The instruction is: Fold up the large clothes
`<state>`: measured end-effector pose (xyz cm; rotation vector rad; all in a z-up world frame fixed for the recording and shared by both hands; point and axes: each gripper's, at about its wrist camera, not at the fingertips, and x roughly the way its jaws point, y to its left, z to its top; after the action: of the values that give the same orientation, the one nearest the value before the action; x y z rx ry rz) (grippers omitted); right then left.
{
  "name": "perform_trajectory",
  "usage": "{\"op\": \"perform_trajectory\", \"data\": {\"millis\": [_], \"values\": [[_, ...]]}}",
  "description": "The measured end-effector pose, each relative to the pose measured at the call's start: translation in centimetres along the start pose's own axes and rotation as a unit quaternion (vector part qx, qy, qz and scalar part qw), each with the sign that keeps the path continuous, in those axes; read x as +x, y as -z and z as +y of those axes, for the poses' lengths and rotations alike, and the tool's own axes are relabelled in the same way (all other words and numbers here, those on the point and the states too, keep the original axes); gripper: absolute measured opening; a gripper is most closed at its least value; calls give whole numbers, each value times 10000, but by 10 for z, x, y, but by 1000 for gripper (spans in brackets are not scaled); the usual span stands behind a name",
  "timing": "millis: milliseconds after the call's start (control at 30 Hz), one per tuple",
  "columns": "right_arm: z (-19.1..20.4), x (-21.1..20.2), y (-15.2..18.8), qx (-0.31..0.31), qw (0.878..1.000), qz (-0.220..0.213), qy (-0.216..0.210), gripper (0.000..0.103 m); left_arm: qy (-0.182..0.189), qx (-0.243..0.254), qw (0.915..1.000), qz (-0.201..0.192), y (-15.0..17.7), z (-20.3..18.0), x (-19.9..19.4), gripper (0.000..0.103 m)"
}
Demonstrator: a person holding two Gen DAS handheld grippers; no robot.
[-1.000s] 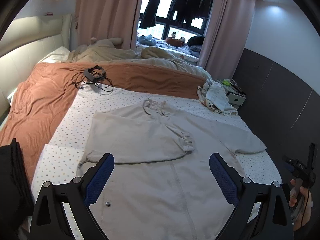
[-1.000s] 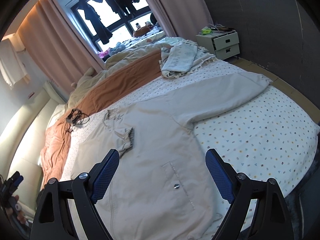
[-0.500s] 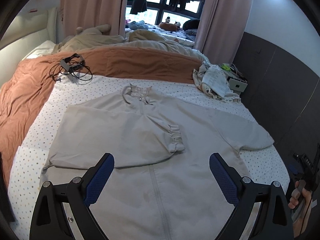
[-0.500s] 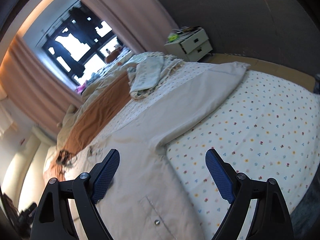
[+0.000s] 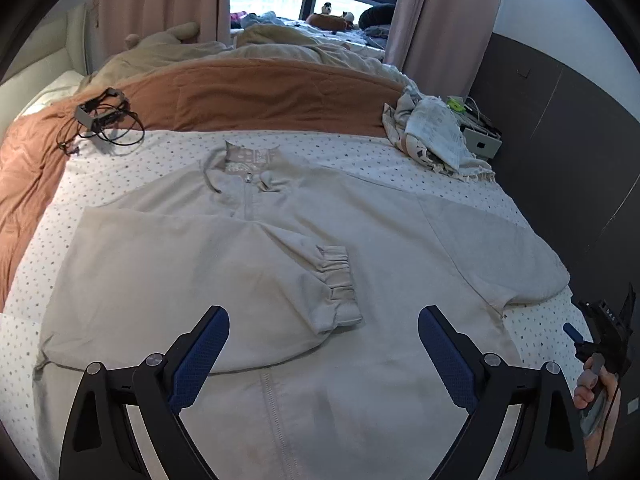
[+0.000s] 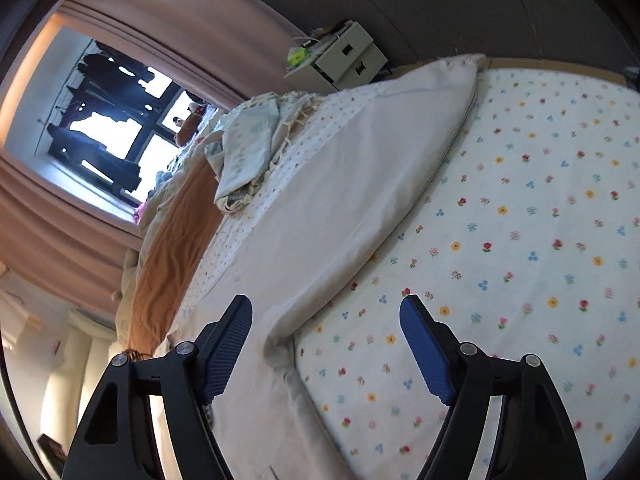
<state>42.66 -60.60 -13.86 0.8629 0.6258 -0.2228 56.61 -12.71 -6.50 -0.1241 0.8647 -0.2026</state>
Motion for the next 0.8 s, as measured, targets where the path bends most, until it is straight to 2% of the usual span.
{"op": "perform_trajectory", "data": {"millis": [200, 367, 400, 533, 700, 733, 800], "values": [[-23, 37, -16, 271, 9994, 147, 138, 76, 246, 23, 9994, 235, -4, -21, 59, 89], [-39, 65, -28, 421, 9983, 288, 268, 57, 358, -6, 9980, 516, 5, -33, 106, 85], [-41, 66, -29, 471, 9983, 259, 246, 56, 377, -22, 9977, 568, 7, -34, 114, 83], [-42, 73, -35, 509, 9983, 188, 200, 56, 375, -212, 9959, 793, 13, -28, 144, 78], [-40, 85, -42, 510, 9985, 133, 158, 53, 404, -461, 9937, 940, 17, -15, 162, 78], [-40, 88, -44, 522, 9985, 115, 149, 50, 404, -490, 9934, 951, 17, -12, 163, 78], [-41, 96, -48, 510, 9985, 121, 161, 34, 421, -520, 9934, 934, 16, -7, 161, 78]]}}
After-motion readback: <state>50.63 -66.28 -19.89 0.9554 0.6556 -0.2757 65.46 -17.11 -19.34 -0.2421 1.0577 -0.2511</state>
